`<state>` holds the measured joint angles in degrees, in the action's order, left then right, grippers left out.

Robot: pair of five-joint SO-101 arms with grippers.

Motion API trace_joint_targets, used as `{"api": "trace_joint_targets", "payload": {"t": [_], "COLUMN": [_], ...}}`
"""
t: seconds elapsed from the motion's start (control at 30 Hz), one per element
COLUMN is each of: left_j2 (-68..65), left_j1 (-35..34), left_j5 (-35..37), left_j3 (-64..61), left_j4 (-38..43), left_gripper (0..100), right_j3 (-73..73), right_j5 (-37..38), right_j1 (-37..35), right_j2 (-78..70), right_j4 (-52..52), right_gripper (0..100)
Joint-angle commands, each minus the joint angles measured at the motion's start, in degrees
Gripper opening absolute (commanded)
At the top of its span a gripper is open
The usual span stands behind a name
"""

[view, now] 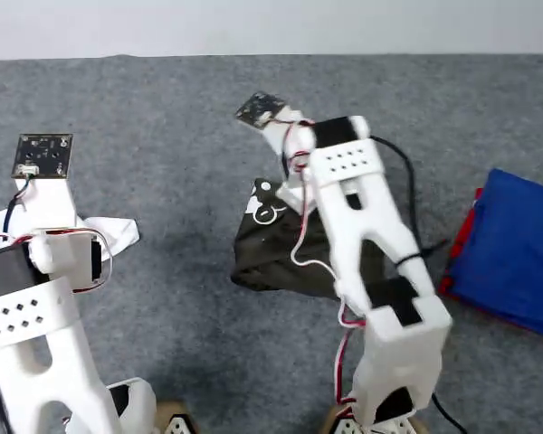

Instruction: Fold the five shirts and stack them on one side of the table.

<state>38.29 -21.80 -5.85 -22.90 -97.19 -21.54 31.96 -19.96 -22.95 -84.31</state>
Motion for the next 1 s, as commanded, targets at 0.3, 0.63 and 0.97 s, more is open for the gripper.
{"api": "trace_joint_targets", "payload": {"t": [0.3, 0.63, 0.97], "left_j2": [1.3, 1.3, 1.3], "left_j1": [-0.1, -0.1, -0.1], "left_j5": [-0.4, -0.4, -0.4], "left_j3": [0.2, 0.2, 0.2], "left_j4": [1.0, 1.2, 1.0], "left_gripper": [1, 1, 1], "right_j3": [-18.0, -25.3, -15.5], "right_j5": [-1.8, -1.4, 3.6], "right_j1": [-0.7, 0.4, 2.9], "right_j2": [-13.5, -13.9, -3.0], "right_j4": [-6.6, -18.7, -18.8], "right_gripper": [14.6, 1.1, 1.0]}}
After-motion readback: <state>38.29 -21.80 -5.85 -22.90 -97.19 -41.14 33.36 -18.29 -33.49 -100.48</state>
